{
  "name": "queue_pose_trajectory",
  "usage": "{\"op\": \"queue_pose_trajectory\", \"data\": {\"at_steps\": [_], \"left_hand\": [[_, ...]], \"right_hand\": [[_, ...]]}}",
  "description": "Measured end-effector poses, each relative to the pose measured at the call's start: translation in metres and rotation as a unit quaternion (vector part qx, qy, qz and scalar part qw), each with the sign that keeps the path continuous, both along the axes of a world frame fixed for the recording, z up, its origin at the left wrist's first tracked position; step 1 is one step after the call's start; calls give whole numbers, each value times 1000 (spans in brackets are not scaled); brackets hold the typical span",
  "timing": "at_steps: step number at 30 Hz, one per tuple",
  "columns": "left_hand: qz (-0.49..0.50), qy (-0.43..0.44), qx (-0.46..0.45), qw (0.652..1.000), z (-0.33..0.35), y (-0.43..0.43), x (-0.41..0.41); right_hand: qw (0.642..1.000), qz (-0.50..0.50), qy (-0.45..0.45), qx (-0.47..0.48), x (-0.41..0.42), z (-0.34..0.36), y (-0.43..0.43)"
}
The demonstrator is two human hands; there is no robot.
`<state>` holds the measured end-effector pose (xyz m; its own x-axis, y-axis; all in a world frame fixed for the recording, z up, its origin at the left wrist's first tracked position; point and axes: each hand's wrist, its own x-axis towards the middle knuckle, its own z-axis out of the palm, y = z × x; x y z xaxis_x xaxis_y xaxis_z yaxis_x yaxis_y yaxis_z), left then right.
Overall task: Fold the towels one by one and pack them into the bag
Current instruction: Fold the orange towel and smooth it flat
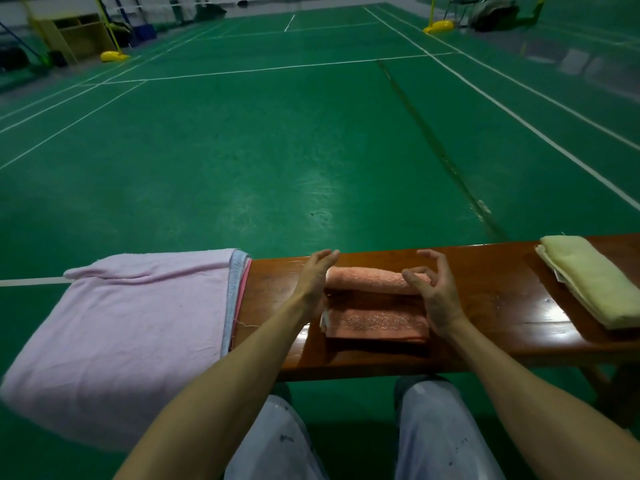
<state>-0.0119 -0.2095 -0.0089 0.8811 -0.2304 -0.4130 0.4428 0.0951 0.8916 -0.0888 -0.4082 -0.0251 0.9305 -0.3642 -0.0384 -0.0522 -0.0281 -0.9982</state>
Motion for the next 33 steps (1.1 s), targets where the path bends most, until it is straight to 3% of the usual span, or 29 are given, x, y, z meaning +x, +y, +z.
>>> {"op": "queue_pose_trajectory", "data": {"at_steps": [11, 16, 21, 28, 33], "left_hand": [[1, -113, 67, 991, -23, 13, -19], [-24, -200, 123, 972, -30, 16, -28], [-68, -216, 116, 967, -33, 25, -33], [-152, -222, 92, 959, -27, 38, -36], [-224, -271, 232, 907, -23, 43, -31]], "right_hand": [[999, -23, 30, -3, -6, -3, 0], [999, 7, 42, -9, -17, -1, 1], [997, 58, 44, -17, -27, -2, -4], [979, 157, 42, -121, -38, -4, -11], [961, 169, 51, -215, -40, -2, -15]]}}
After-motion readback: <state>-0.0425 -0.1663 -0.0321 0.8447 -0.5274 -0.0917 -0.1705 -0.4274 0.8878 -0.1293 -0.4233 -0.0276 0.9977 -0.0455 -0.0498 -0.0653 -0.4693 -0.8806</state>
